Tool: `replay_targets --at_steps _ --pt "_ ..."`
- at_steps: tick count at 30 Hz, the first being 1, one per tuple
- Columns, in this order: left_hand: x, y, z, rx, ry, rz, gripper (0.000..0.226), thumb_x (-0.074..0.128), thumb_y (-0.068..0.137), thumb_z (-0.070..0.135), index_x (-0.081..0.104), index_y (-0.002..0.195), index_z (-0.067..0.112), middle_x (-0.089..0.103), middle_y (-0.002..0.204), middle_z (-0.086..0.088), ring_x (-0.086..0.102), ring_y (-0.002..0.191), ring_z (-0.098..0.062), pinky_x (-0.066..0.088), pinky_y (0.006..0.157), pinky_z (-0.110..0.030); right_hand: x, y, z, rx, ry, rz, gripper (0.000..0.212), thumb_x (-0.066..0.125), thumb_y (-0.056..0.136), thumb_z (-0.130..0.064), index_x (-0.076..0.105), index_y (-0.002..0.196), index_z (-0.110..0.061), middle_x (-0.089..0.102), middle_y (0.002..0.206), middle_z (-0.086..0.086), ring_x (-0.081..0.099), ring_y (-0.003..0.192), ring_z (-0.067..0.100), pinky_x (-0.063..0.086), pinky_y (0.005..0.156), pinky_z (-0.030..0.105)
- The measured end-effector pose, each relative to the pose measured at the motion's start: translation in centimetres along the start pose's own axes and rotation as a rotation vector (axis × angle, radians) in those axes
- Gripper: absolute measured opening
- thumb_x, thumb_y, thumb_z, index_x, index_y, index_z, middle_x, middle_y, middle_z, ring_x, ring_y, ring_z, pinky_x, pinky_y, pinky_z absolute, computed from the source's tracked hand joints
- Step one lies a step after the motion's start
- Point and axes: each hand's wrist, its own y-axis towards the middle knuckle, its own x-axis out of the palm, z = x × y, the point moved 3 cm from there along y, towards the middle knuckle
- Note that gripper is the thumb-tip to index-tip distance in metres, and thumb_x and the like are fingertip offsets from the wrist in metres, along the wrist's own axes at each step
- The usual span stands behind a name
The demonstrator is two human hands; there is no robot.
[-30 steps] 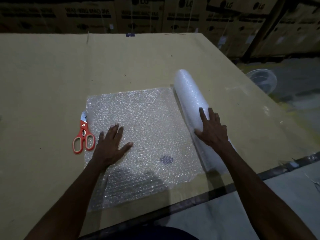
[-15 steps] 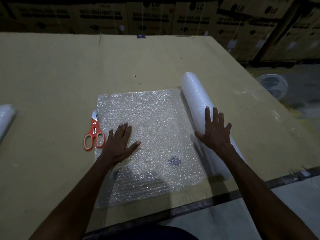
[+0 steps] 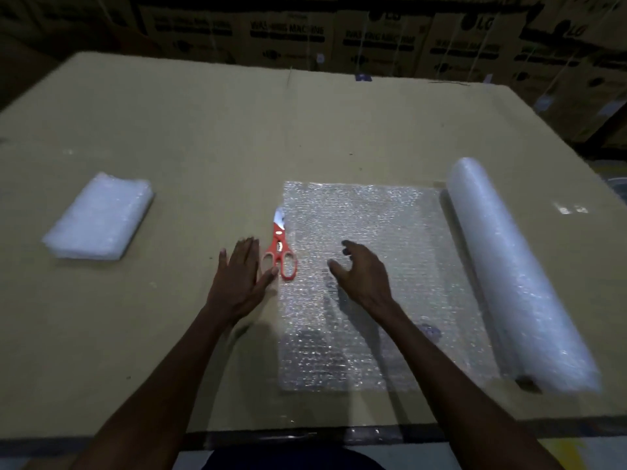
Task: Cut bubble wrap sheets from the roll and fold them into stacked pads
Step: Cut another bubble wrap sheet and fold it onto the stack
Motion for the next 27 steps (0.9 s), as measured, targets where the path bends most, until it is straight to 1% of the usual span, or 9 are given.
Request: replay_targets --at_steps 4,7,10,16,20,22,23,25,27 --pt "0.2 -1.1 -3.4 -0.022 0.024 -0.006 0.091 0.006 0.095 0.069 0.026 0.155 0.003 0.027 0.162 -0.016 0.021 0.151 -0.030 0.015 0.118 -0.058 4.6 0.7 -4.8 0.023 0.064 -0.059 0.033 0.072 0.090 -0.033 0.074 0.113 -0.009 0.077 0.101 0.010 0.071 0.095 0.029 0.052 0.082 0.037" --pt "0.5 -1.5 -4.4 -0.008 0.019 -0.021 0.086 0.007 0.097 0.064 0.029 0.154 0.003 0.030 0.160 -0.016 0.024 0.150 -0.032 0.017 0.117 -0.059 6.8 1.4 -6.9 0.066 0.045 -0.050 0.025 0.070 0.088 -0.033 0.071 0.084 -0.009 0.074 0.085 0.011 0.068 0.085 0.032 0.042 0.067 0.035" --pt "0.8 -2.0 -5.0 -0.014 0.025 -0.066 0.089 0.001 0.094 0.066 0.021 0.158 0.007 0.020 0.165 -0.013 0.013 0.153 -0.028 0.008 0.120 -0.054 8.7 2.2 -7.8 0.149 0.009 -0.048 0.032 0.071 0.087 -0.040 0.069 0.085 -0.008 0.073 0.091 0.015 0.067 0.089 0.036 0.034 0.066 0.032" --pt "1.1 -2.3 -5.2 -0.006 0.044 -0.082 0.109 -0.024 0.082 0.073 0.019 0.158 0.009 0.012 0.166 -0.011 0.007 0.154 -0.025 0.003 0.121 -0.054 9.6 3.2 -9.6 0.269 -0.048 -0.083 0.041 0.080 0.080 -0.038 0.067 0.094 -0.001 0.071 0.103 0.022 0.068 0.098 0.040 0.043 0.070 0.033" --pt "1.2 -2.5 -5.2 0.001 0.016 -0.059 0.102 -0.017 0.087 0.072 0.020 0.158 0.009 0.011 0.167 -0.011 0.006 0.154 -0.024 0.002 0.122 -0.054 9.2 4.3 -10.0 0.331 -0.018 -0.104 0.049 0.083 0.078 -0.034 0.064 0.103 0.003 0.069 0.106 0.019 0.067 0.101 0.034 0.048 0.076 0.035" --pt "1.3 -2.6 -5.2 0.005 0.003 -0.051 0.099 -0.012 0.090 0.071 0.023 0.157 0.008 0.013 0.166 -0.011 0.008 0.154 -0.024 0.004 0.122 -0.055 8.4 4.8 -9.5 0.451 0.167 -0.087 0.056 0.086 0.074 -0.041 0.067 0.100 0.005 0.070 0.095 0.018 0.067 0.086 0.029 0.045 0.067 0.033" --pt "1.2 -2.6 -5.2 0.008 0.001 -0.047 0.099 -0.011 0.090 0.071 0.024 0.157 0.008 0.014 0.166 -0.011 0.009 0.154 -0.025 0.004 0.122 -0.055 7.8 4.7 -9.1 0.530 0.359 -0.080 0.053 0.087 0.074 -0.039 0.069 0.097 0.006 0.070 0.089 0.019 0.067 0.076 0.028 0.047 0.062 0.033" --pt "1.2 -2.5 -5.1 0.012 0.013 -0.066 0.099 -0.010 0.090 0.072 0.022 0.158 0.008 0.012 0.166 -0.011 0.007 0.154 -0.025 0.003 0.122 -0.055 6.5 4.1 -8.8 0.613 0.724 -0.109 0.032 0.082 0.082 -0.022 0.071 0.092 0.005 0.068 0.078 0.016 0.060 0.060 0.021 0.051 0.056 0.030" --pt "1.3 -2.4 -5.2 0.011 0.034 -0.078 0.099 -0.008 0.089 0.073 0.019 0.158 0.008 0.011 0.167 -0.011 0.007 0.154 -0.025 0.003 0.122 -0.056 4.7 3.1 -8.7 0.617 0.911 -0.147 0.016 0.073 0.089 -0.012 0.070 0.092 0.003 0.066 0.077 0.014 0.060 0.061 0.019 0.055 0.062 0.028"
